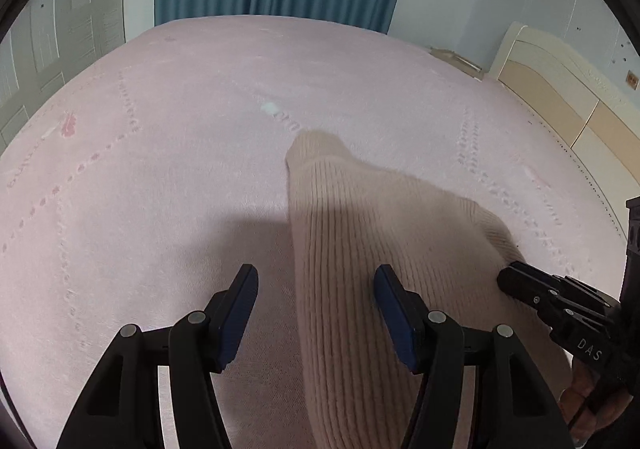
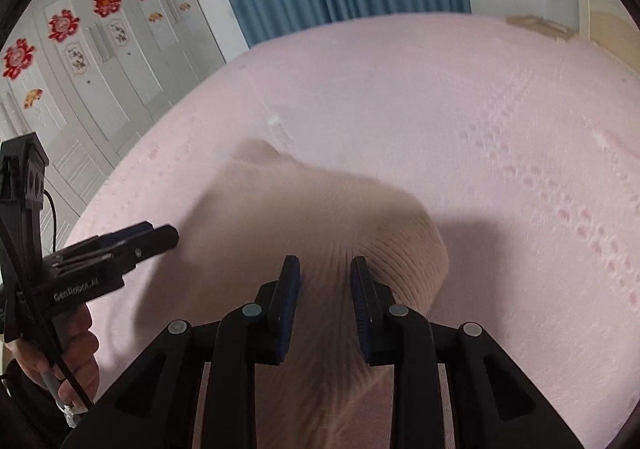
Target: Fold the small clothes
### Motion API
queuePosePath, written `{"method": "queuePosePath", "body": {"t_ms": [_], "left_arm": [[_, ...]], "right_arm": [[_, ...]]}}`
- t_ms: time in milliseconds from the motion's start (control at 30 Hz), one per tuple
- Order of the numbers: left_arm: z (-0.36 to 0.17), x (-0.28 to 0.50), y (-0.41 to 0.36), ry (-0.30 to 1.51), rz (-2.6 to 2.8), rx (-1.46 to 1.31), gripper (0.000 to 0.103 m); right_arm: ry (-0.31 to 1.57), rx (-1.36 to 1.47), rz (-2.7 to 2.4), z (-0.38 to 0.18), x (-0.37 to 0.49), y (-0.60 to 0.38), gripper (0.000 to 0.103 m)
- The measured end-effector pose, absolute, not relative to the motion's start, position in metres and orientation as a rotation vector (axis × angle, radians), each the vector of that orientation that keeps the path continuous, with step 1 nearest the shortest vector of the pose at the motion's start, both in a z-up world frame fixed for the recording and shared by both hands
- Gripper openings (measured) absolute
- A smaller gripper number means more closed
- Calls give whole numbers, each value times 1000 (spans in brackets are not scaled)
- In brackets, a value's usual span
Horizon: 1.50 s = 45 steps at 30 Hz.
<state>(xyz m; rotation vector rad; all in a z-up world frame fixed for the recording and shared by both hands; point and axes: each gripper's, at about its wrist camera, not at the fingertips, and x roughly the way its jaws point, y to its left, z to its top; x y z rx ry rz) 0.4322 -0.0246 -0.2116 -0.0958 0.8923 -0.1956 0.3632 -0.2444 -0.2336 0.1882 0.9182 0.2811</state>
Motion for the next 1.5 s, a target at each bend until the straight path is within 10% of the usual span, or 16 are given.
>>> {"method": "queuePosePath", "body": {"t_ms": [800,1500], "left_arm": [[-215,415,-37,856,-148,-12,67],[-119,215,-29,819,-104,-70,68]], "right_arm": [[921,101,230,-242,358,-237,35],[864,48,47,-123,155,-243,43]]}}
